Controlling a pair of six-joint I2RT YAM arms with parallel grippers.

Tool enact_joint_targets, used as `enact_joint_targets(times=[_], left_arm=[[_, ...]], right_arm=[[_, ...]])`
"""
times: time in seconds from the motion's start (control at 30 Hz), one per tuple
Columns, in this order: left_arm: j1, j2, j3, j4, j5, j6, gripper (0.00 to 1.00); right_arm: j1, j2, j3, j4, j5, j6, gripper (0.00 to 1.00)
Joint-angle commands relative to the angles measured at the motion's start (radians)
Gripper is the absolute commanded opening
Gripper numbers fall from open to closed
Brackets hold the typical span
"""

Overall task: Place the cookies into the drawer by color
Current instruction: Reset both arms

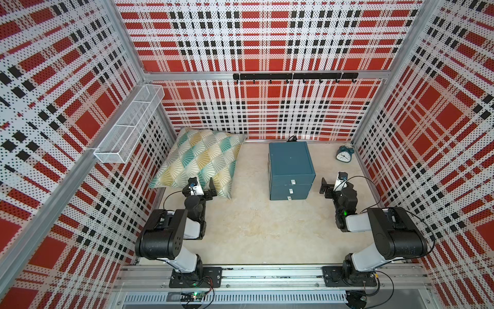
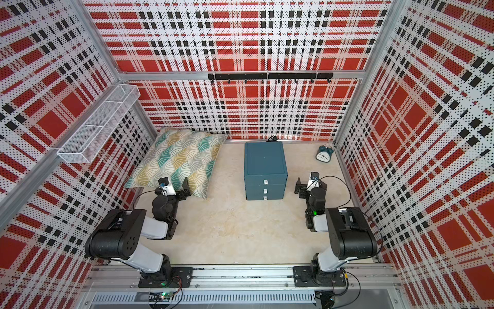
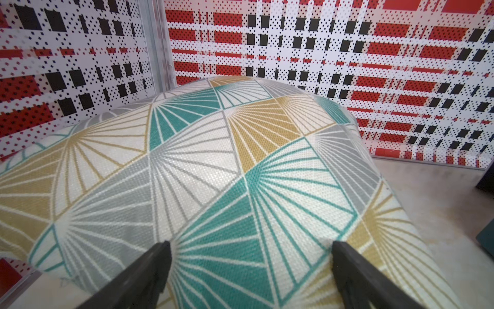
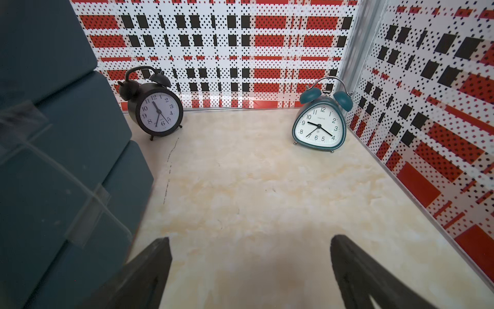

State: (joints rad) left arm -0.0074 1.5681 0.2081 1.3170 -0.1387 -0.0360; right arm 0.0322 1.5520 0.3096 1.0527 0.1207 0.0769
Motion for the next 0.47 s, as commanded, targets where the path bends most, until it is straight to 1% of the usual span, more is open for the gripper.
enact_joint_targets(times=[0.0,0.43], left_arm=[[-0.001,-0.005,0.011,0.028,-0.011,0.012,0.99],[0.005,-0.003,0.013,0.027,-0.018,0.002,0.99]], right_arm=[[0.0,-0.012,0.004,0.0,0.011,-0.009,1.0],[0.0,-0.01,0.004,0.003,0.011,-0.009,1.0]])
